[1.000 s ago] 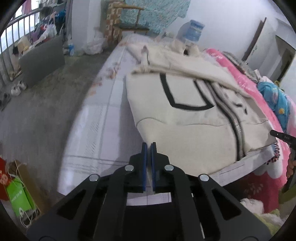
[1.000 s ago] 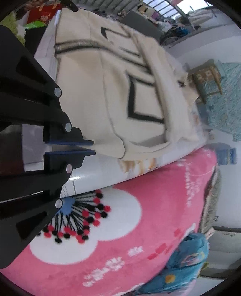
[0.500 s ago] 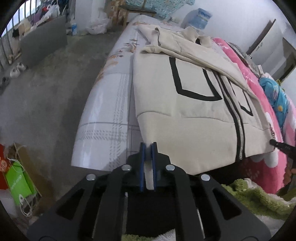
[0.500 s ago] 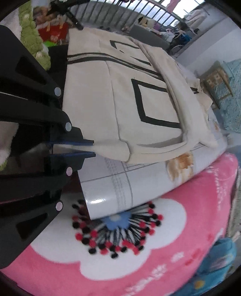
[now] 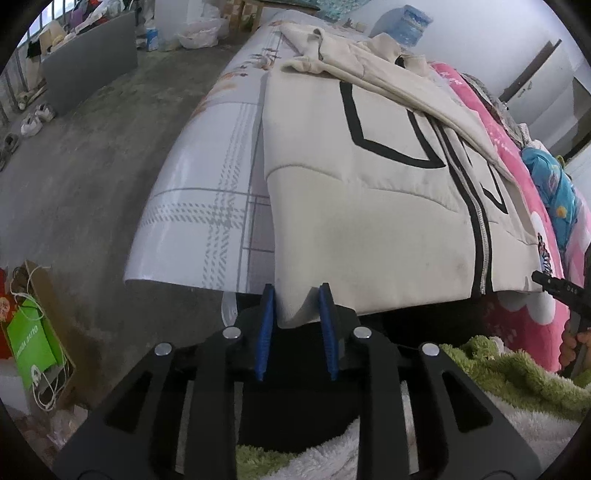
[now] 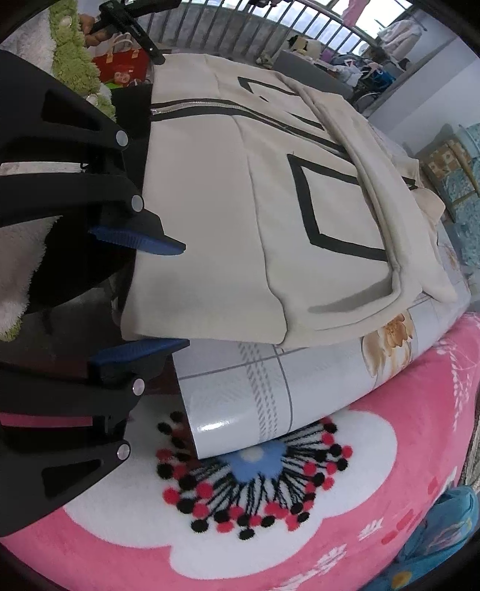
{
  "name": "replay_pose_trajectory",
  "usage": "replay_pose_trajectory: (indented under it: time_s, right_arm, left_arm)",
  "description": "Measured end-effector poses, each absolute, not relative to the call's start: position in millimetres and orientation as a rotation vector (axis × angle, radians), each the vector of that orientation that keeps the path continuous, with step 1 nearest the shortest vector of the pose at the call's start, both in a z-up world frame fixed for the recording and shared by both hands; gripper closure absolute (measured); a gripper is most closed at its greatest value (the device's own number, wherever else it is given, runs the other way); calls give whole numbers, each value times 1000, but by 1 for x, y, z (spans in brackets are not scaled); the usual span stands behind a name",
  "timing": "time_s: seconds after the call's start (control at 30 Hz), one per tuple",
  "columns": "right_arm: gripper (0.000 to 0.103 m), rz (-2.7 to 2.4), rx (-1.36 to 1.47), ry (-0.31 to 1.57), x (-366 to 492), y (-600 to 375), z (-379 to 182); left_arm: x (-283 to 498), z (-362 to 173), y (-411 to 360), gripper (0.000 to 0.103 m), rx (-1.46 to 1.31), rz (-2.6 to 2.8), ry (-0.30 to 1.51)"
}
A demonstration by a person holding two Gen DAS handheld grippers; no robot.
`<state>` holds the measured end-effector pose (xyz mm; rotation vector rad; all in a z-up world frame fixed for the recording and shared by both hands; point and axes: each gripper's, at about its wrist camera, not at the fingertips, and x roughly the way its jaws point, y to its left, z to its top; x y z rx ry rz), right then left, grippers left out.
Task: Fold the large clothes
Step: 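Lift the hem with both tools and fold it toward the collar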
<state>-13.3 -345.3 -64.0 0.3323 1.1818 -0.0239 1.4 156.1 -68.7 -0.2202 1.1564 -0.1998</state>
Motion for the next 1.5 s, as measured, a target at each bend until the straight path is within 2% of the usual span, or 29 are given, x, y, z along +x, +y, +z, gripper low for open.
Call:
replay_pose_trajectory:
  time_s: [0.17, 0.23, 0.27, 0.33, 0.4, 0.7, 1.0, 1.27, 1.43, 1.5]
  right_arm:
    - [59, -20, 342, 1170, -15, -346, -62]
    - [71, -32, 315, 1168, -18, -343, -61]
    - [75, -33, 306, 1168, -19, -342, -61]
    - [92, -44, 292, 1166, -23, -342, -60]
    - [95, -40, 298, 1148, -25, -343, -57]
    - [97, 29, 443, 1000, -28, -351, -16]
    - [97, 62, 683, 841, 16, -376, 1]
    - [97, 55, 731, 804, 87, -387, -6]
    - [96, 49, 794, 823, 136, -396, -39]
    - [94, 19, 805, 849, 150, -398, -56]
  left_arm:
    - [1, -69, 154, 79, -212, -179, 1152]
    - [-1, -65, 153, 89, -202, -185, 1139]
    - [-3, -62, 151, 90, -190, -189, 1132]
    - [-6, -57, 148, 96, -175, -204, 1117]
    - [-8, -51, 146, 97, -168, -226, 1098]
    - [3, -8, 154, 98, -338, -402, 936]
    - [70, -6, 182, 99, -570, -368, 875]
    - [135, -16, 184, 98, -588, -309, 880]
    - [172, -39, 179, 98, -555, -260, 898]
    - [181, -49, 176, 93, -541, -241, 900]
